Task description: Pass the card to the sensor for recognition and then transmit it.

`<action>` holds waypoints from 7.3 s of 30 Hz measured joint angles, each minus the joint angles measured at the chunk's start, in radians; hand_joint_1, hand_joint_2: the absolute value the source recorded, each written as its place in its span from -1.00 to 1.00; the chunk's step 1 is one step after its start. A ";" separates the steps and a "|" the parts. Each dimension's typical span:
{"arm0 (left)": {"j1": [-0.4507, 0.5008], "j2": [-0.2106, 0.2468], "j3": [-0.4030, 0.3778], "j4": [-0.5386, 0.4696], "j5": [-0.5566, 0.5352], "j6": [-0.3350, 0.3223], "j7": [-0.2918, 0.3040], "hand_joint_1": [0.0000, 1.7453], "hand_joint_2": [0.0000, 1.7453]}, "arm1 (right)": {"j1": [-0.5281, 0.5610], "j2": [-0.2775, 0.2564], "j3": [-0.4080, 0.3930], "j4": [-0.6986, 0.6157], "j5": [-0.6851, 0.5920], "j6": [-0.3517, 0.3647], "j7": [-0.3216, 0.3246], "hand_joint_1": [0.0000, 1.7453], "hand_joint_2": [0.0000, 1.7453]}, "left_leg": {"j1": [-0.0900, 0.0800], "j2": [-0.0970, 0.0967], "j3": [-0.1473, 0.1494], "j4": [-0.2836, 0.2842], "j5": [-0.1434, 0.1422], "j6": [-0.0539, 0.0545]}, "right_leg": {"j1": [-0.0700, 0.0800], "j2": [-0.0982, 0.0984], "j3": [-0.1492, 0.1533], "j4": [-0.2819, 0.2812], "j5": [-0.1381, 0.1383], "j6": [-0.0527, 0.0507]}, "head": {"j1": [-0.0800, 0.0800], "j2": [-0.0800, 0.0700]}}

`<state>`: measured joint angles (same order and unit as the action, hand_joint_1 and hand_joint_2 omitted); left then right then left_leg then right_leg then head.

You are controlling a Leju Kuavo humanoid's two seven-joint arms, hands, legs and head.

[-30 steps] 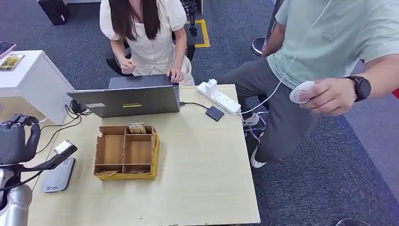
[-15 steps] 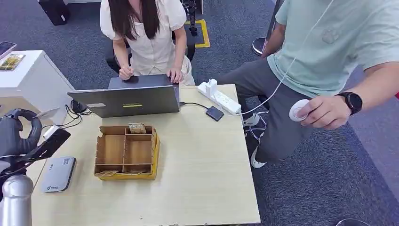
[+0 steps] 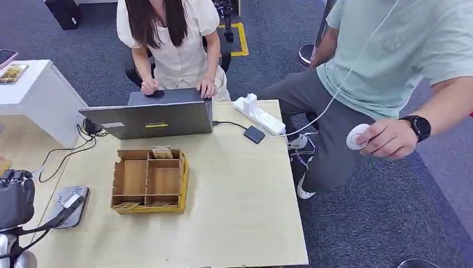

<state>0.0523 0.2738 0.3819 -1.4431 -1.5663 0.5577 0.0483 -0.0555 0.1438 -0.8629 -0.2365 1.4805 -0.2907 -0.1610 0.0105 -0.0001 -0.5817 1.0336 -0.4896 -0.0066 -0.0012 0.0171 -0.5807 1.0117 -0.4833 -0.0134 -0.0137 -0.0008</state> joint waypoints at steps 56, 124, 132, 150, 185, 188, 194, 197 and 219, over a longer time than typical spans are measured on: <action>0.069 0.047 -0.193 0.164 -0.005 0.000 0.029 1.00 1.00 | -0.003 0.007 -0.021 -0.003 0.000 -0.014 0.000 -1.00 -1.00 | 0.000 -0.002 0.000 0.000 0.001 0.000 | 0.000 -0.002 0.001 0.000 0.000 0.000 | 0.000 0.000; -0.012 0.056 -0.164 0.459 -0.002 -0.012 0.117 1.00 1.00 | -0.002 0.007 -0.039 -0.003 0.000 -0.019 -0.001 -1.00 -1.00 | 0.000 -0.005 0.004 0.000 0.002 0.001 | 0.000 -0.007 0.006 0.000 0.000 0.000 | -0.001 0.000; -0.012 0.055 -0.166 0.467 -0.002 -0.012 0.116 1.00 1.00 | -0.002 0.006 -0.039 -0.003 0.000 -0.019 -0.001 -1.00 -1.00 | 0.000 -0.005 0.004 0.000 0.002 0.001 | 0.000 -0.006 0.006 0.000 0.000 0.000 | 0.000 0.000; -0.126 -0.167 -0.002 0.114 0.228 -0.039 -0.376 1.00 1.00 | -0.008 0.002 -0.038 -0.003 0.000 -0.016 0.017 -1.00 -1.00 | -0.002 -0.009 -0.002 0.002 0.005 0.005 | -0.002 -0.009 0.003 0.000 0.004 0.002 | 0.003 0.000; -0.236 -0.278 0.049 -0.145 0.184 -0.071 -0.341 1.00 1.00 | -0.003 -0.004 -0.018 0.000 0.000 -0.013 0.018 -1.00 -1.00 | -0.002 -0.006 -0.003 0.003 0.005 0.005 | -0.002 -0.006 0.001 0.000 0.004 0.004 | 0.002 0.000; -0.246 -0.283 0.042 -0.145 0.175 -0.070 -0.335 1.00 1.00 | -0.002 -0.004 -0.013 0.000 0.000 -0.013 0.018 -1.00 -1.00 | -0.002 -0.006 -0.003 0.003 0.005 0.005 | -0.002 -0.006 0.000 0.000 0.004 0.004 | 0.002 0.000; -0.254 -0.285 0.038 -0.145 0.172 -0.070 -0.334 1.00 1.00 | -0.002 -0.004 -0.010 0.000 0.000 -0.013 0.018 -1.00 -1.00 | -0.002 -0.005 -0.003 0.003 0.005 0.005 | -0.002 -0.005 0.000 0.000 0.004 0.004 | 0.002 0.000; -0.256 -0.286 0.037 -0.145 0.140 -0.070 -0.317 1.00 1.00 | -0.002 -0.004 -0.010 0.000 0.000 -0.013 0.015 -1.00 -1.00 | -0.002 -0.005 -0.003 0.003 0.005 0.005 | -0.002 -0.005 0.000 0.000 0.004 0.004 | 0.002 0.000; -0.313 -0.283 -0.052 -0.130 0.276 -0.132 -0.292 -1.00 1.00 | -0.004 -0.003 -0.010 0.000 0.000 -0.011 0.021 -1.00 -1.00 | -0.002 -0.005 -0.003 0.003 0.005 0.005 | -0.002 -0.005 0.000 -0.001 0.004 0.004 | 0.002 0.000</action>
<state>-0.2608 -0.0091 0.3296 -1.5732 -1.2900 0.4257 -0.2434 -0.0596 0.1404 -0.8724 -0.2361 1.4805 -0.3017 -0.1400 0.0086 -0.0053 -0.5852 1.0367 -0.4848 -0.0012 -0.0029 0.0116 -0.5807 1.0112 -0.4791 -0.0092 -0.0118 -0.0008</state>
